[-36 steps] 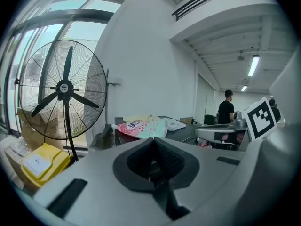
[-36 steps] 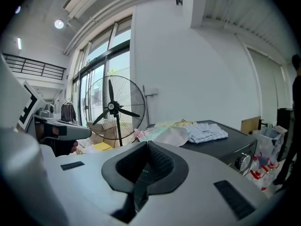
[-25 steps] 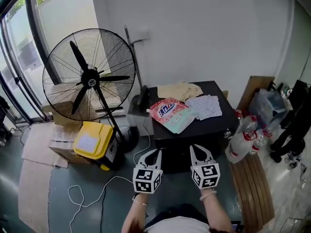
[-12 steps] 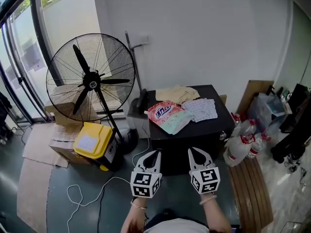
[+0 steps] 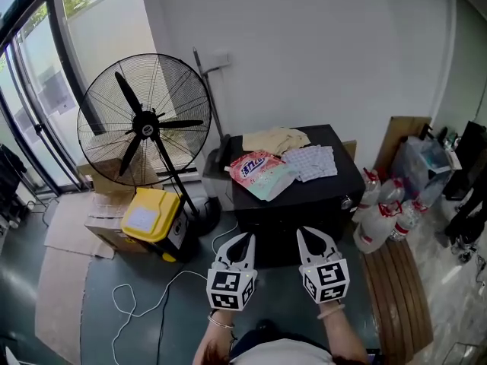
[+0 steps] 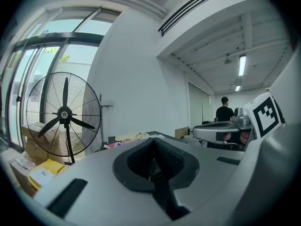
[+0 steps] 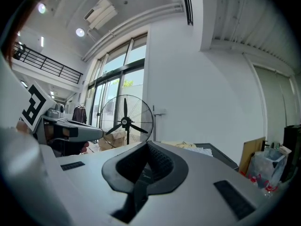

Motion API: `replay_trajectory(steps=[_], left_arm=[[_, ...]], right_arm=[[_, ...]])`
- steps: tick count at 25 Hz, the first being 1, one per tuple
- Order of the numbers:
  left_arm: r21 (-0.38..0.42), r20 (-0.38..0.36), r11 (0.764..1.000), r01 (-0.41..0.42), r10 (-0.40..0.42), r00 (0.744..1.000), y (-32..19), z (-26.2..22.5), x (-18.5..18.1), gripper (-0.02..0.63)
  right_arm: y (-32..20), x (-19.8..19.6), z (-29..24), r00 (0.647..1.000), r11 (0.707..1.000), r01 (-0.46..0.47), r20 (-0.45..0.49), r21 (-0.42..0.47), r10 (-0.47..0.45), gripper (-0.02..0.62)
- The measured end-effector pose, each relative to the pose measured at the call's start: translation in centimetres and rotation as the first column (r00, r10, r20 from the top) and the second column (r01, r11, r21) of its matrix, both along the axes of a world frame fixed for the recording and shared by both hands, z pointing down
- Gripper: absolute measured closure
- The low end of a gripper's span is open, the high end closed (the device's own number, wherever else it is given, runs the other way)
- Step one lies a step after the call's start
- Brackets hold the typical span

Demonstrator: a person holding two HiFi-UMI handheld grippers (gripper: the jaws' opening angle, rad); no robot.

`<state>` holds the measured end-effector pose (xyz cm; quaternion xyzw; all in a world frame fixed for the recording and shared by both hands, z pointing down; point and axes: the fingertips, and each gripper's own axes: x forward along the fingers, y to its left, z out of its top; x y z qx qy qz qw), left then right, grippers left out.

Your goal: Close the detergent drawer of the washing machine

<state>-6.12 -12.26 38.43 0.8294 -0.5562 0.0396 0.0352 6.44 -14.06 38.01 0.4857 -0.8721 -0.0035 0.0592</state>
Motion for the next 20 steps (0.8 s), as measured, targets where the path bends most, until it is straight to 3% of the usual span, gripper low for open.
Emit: replay_trajectory(steps=[20], left_arm=[[0.018,0.013,0.998,0.057,-0.057,0.998,4.4,-1.2,3.3,0.588]], right_arm=[[4.1,3.3,-1.7,0.999,0.998,0.040,-0.016,0.045,-0.040,0.569]])
